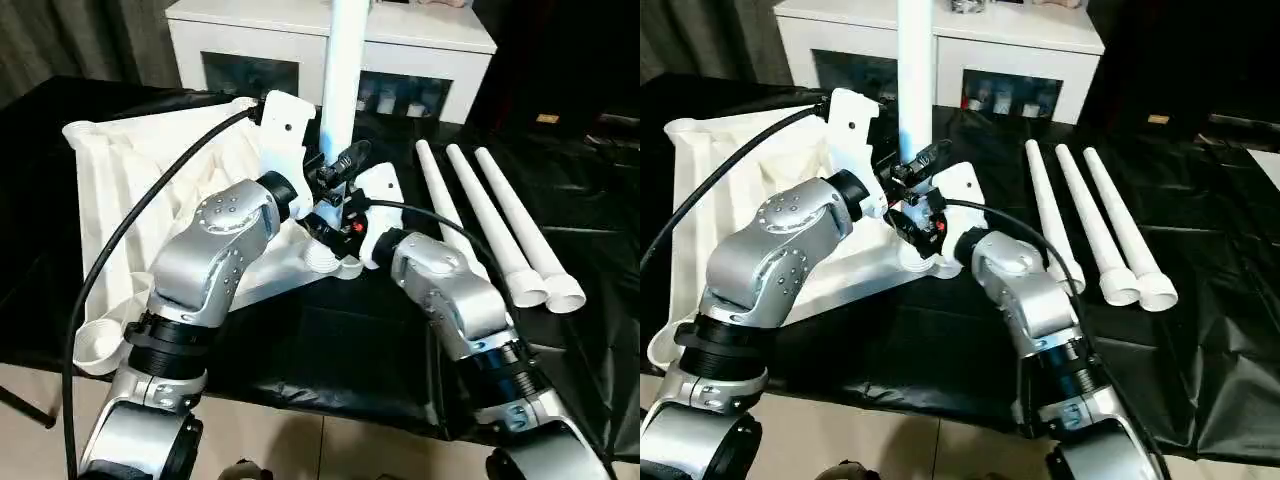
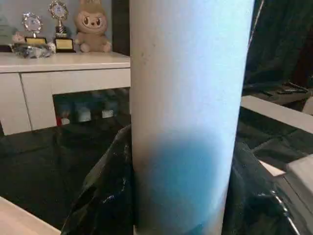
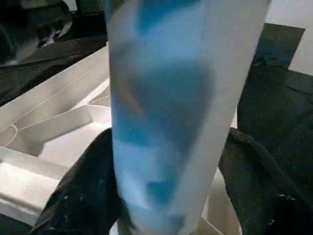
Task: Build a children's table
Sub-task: Insert table leg to table base
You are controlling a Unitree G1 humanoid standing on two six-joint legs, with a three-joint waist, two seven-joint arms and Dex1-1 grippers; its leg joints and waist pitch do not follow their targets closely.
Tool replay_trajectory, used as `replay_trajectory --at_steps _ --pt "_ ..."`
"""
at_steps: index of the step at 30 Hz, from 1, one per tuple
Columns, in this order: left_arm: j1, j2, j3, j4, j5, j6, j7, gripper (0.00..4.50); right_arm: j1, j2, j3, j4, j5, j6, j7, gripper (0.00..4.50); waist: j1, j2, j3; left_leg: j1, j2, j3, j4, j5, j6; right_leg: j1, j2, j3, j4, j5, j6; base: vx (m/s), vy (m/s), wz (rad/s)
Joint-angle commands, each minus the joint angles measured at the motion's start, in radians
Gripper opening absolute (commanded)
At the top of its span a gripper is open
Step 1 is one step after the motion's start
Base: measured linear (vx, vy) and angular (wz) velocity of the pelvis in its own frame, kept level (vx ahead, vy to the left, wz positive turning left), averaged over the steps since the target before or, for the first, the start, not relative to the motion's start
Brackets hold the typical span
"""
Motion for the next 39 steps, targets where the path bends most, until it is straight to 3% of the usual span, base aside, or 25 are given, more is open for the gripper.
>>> replay_trajectory --at_steps 1,9,17,18,21,25,28,30,31,35,39 --pt "-0.030 0.005 -0.002 -0.002 0.021 -0.017 0.010 1.83 0.000 -0.010 -0.027 0.018 -0.017 -0.008 -0.021 2.61 -0.006 0.011 -0.072 0.026 0.095 -0.054 -0.093 -0.176 -0.062 0.047 -0.108 0.070 -0.075 -0.164 -0.167 0.000 0.000 0.00" --pt "-0.029 -0.002 0.005 0.013 0.038 -0.028 0.005 1.83 0.002 -0.010 -0.024 0.020 -0.018 -0.018 -0.001 1.92 -0.014 0.012 -0.070 0.026 0.095 -0.054 -0.094 -0.195 -0.062 0.046 -0.108 0.071 -0.078 -0.174 -0.174 0.000 0.000 0.00" --pt "-0.030 -0.001 0.014 0.018 0.030 -0.024 -0.022 1.83 0.004 -0.024 -0.022 0.008 0.012 -0.024 0.062 1.85 -0.018 0.013 -0.070 0.025 0.095 -0.054 -0.093 -0.192 -0.052 0.048 -0.108 0.071 -0.076 -0.161 -0.185 0.000 0.000 0.00" --pt "-0.029 0.000 0.015 0.015 0.024 -0.021 -0.029 2.39 0.004 -0.026 -0.023 0.007 0.017 -0.026 0.072 1.85 -0.019 0.013 -0.069 0.024 0.096 -0.054 -0.093 -0.194 -0.052 0.048 -0.109 0.071 -0.077 -0.163 -0.185 0.000 0.000 0.00" --pt "-0.021 -0.005 0.054 -0.019 -0.092 0.049 -0.106 2.53 0.013 -0.057 -0.027 -0.029 0.080 -0.003 0.185 1.85 -0.017 0.012 -0.069 0.025 0.094 -0.054 -0.091 -0.199 -0.050 0.050 -0.110 0.071 -0.076 -0.165 -0.195 0.000 0.000 0.00" --pt "-0.021 0.008 0.080 -0.009 -0.139 0.054 -0.159 2.97 0.030 -0.123 0.001 -0.064 0.110 0.007 0.328 1.84 -0.012 0.010 -0.069 0.024 0.095 -0.052 -0.089 -0.188 -0.030 0.053 -0.110 0.070 -0.078 -0.155 -0.202 0.000 0.000 0.00" --pt "-0.010 0.039 0.088 -0.017 -0.197 0.066 -0.260 3.05 0.040 -0.164 0.015 -0.081 0.132 0.026 0.409 1.84 -0.012 0.011 -0.068 0.021 0.095 -0.052 -0.090 -0.178 -0.016 0.052 -0.110 0.070 -0.077 -0.159 -0.207 0.000 0.000 0.00" --pt "-0.007 0.055 0.094 -0.025 -0.230 0.079 -0.311 3.07 0.045 -0.184 0.023 -0.088 0.136 0.029 0.443 1.84 -0.012 0.011 -0.068 0.024 0.096 -0.053 -0.089 -0.186 -0.020 0.052 -0.111 0.069 -0.078 -0.180 -0.211 0.000 0.000 0.00" --pt "-0.009 0.061 0.100 -0.024 -0.241 0.090 -0.324 2.79 0.046 -0.195 0.026 -0.090 0.139 0.030 0.459 1.84 -0.012 0.012 -0.068 0.024 0.096 -0.053 -0.089 -0.189 -0.023 0.051 -0.111 0.069 -0.077 -0.185 -0.212 0.000 0.000 0.00" --pt "-0.007 0.101 0.086 -0.025 -0.249 0.110 -0.390 2.68 0.048 -0.215 0.024 -0.098 0.155 0.039 0.502 1.84 -0.014 0.013 -0.068 0.025 0.096 -0.053 -0.089 -0.181 -0.020 0.050 -0.109 0.070 -0.076 -0.175 -0.215 0.000 0.000 0.00" --pt "0.004 0.113 0.081 -0.022 -0.265 0.109 -0.418 2.29 0.046 -0.213 0.004 -0.119 0.195 0.074 0.541 1.84 -0.013 0.013 -0.069 0.025 0.097 -0.053 -0.090 -0.179 -0.019 0.052 -0.109 0.070 -0.075 -0.167 -0.223 0.000 0.000 0.00"
